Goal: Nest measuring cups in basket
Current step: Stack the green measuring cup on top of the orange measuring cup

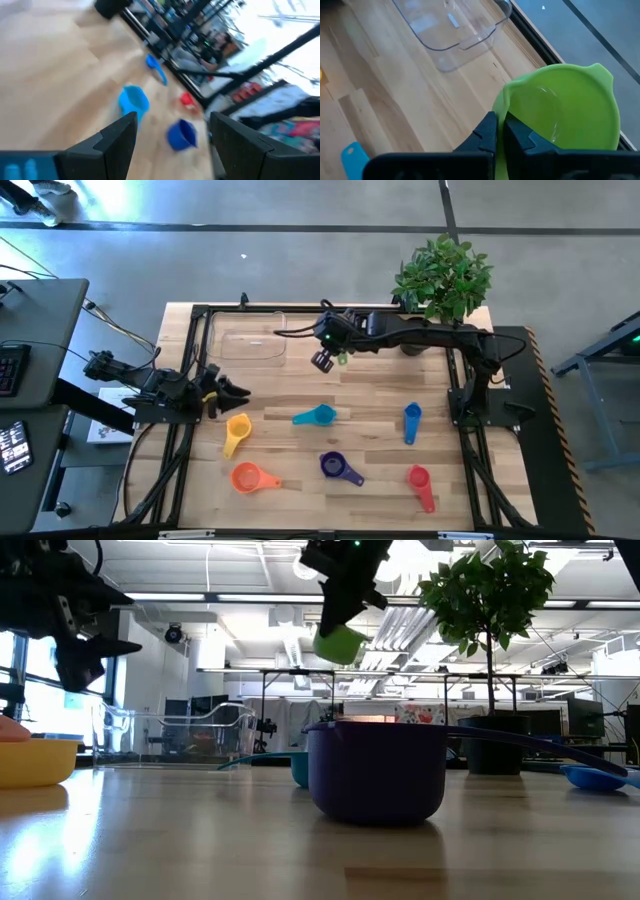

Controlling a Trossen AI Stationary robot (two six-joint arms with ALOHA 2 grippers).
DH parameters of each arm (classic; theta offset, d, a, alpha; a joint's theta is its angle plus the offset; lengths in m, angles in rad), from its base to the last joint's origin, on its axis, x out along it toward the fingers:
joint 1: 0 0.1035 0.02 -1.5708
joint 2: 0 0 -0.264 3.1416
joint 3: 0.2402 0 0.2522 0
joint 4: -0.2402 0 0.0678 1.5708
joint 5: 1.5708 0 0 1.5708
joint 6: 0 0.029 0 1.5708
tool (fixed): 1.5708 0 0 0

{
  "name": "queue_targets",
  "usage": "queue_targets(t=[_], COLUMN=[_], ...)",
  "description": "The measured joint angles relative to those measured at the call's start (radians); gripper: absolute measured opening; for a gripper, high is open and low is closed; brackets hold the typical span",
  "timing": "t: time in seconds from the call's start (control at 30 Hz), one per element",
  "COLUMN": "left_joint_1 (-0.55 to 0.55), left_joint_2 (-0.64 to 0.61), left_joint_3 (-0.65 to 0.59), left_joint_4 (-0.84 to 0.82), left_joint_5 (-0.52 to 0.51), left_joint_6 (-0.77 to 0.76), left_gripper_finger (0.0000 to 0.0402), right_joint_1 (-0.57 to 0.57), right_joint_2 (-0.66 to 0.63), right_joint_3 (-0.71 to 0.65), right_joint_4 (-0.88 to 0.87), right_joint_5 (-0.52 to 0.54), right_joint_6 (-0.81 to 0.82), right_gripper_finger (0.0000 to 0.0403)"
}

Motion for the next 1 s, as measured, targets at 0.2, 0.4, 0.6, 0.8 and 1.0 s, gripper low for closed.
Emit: queue_targets(t=[0.2,0.4,0.6,0.8,1.0], left_joint_1=[0.000,0.000,0.000,-0.016,-0.076], left_joint_2=[0.030,0.160,0.357,0.548,0.691], left_joint_3=[0.054,0.188,0.367,0.502,0.579], left_joint_4=[-0.002,-0.050,-0.224,-0.372,-0.405], left_joint_5=[0.129,0.179,0.291,0.439,0.493], left_joint_6=[-0.044,-0.016,0.011,0.066,0.108], left_gripper_finger=[0.0241,0.0241,0.0241,0.0241,0.0241], right_joint_1=[0.005,0.016,0.018,0.017,0.018], right_joint_2=[0.000,0.000,0.000,0.000,0.000], right_joint_3=[0.000,0.000,0.000,0.000,0.000], right_joint_4=[-0.012,-0.011,-0.015,-0.020,-0.020], right_joint_5=[-0.003,0.008,0.008,0.008,0.008], right_joint_6=[0.027,0.027,0.052,0.052,0.046], right_gripper_finger=[0.0001,0.0001,0.0001,0.0001,0.0001])
